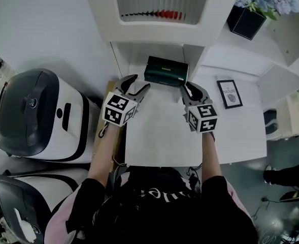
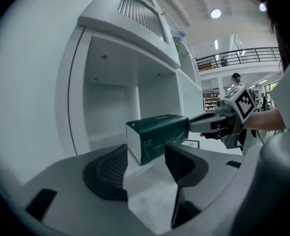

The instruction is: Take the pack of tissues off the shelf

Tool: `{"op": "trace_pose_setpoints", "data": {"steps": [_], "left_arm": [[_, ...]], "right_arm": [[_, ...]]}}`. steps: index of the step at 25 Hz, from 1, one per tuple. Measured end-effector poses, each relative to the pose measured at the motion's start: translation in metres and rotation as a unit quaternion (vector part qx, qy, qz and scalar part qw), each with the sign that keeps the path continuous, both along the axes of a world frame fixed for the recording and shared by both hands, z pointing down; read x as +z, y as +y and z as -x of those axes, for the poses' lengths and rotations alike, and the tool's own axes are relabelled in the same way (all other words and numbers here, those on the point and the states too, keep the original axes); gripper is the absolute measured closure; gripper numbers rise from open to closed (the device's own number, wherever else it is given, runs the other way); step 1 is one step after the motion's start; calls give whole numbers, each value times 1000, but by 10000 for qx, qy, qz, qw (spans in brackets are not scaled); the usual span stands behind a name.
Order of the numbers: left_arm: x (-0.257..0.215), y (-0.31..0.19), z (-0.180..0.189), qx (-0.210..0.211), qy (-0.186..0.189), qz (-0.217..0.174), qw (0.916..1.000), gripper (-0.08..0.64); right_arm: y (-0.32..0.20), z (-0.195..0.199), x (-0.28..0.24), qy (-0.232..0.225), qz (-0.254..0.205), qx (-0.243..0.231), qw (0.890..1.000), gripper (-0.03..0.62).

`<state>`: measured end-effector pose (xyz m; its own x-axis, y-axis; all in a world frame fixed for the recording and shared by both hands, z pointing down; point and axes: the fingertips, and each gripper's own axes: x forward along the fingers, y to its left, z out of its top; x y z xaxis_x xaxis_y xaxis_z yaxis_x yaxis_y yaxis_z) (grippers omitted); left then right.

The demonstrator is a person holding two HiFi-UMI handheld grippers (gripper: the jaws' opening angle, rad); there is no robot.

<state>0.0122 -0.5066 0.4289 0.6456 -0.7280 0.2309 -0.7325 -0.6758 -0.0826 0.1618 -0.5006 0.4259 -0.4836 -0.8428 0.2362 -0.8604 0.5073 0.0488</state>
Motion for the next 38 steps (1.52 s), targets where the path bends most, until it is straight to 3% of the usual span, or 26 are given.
{"op": "trace_pose_setpoints", "data": {"steps": [4,10,14,20,31,38], "left_arm": [[7,-19,-14,81,-46,130,9999,314],[7,-31,-24,518,184,251,9982,311],[6,-30,-34,777,67,108,9969,311],[5,-20,-35,537,-149,-3,9984,320],[-5,26,-41,82,49,-282,9996,324],[-1,69,-31,-140,78,-263,9995,325]], "right_arm": [[3,-4,1,-10,-11,-49,10000,492],[1,-4,-1,-41,-43,-148,9999,500],[0,-6,-1,-65,-40,-193,9998,500],[4,-7,0,58,-109,-195,9997,502],[38,-16,-2,-16,-260,-325,9991,502],[75,-8,6,-76,-283,-448,9986,502]]}}
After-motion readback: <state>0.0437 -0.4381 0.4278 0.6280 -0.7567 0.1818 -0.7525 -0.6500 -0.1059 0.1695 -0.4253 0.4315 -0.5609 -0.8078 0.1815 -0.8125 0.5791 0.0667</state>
